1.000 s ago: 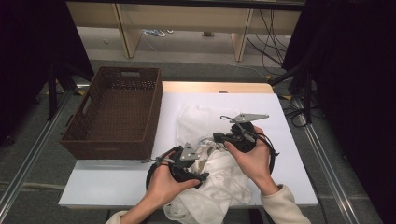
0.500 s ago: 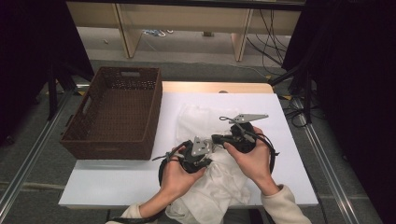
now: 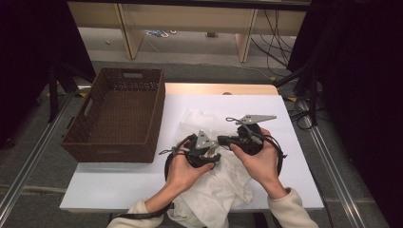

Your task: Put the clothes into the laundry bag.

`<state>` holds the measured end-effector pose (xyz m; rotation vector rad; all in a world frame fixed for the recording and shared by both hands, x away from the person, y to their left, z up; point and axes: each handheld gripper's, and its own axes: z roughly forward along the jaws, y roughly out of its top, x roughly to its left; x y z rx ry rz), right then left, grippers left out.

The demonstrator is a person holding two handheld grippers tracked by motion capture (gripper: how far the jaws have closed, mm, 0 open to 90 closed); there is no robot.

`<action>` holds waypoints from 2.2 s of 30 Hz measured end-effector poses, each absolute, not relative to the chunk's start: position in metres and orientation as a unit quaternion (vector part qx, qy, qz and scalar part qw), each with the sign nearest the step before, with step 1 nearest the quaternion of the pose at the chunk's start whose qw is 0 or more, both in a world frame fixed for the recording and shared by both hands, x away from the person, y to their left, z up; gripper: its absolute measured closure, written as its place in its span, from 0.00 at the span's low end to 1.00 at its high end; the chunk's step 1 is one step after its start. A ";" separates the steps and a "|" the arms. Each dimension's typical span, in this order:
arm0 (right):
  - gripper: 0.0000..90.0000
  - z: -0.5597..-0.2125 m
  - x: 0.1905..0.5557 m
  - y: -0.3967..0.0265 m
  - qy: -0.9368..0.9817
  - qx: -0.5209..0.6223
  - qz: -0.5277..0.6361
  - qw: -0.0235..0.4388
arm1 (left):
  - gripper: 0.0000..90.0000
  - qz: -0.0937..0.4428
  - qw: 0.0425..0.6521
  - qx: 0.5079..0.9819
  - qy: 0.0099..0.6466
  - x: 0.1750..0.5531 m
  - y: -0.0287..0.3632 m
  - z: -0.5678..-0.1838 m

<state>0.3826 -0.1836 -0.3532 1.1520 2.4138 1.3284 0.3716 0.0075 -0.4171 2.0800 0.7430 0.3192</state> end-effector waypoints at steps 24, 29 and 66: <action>1.00 -0.356 0.382 -0.180 0.811 0.389 0.430 0.077 | 0.89 0.123 0.401 0.875 0.242 0.340 0.010 -0.428; 1.00 -0.353 0.381 -0.179 0.809 0.381 0.442 0.076 | 0.89 0.141 0.460 0.841 0.247 0.335 0.017 -0.387; 1.00 -0.358 0.386 -0.183 0.811 0.388 0.431 0.071 | 0.38 0.116 0.349 0.897 0.244 0.345 0.030 -0.461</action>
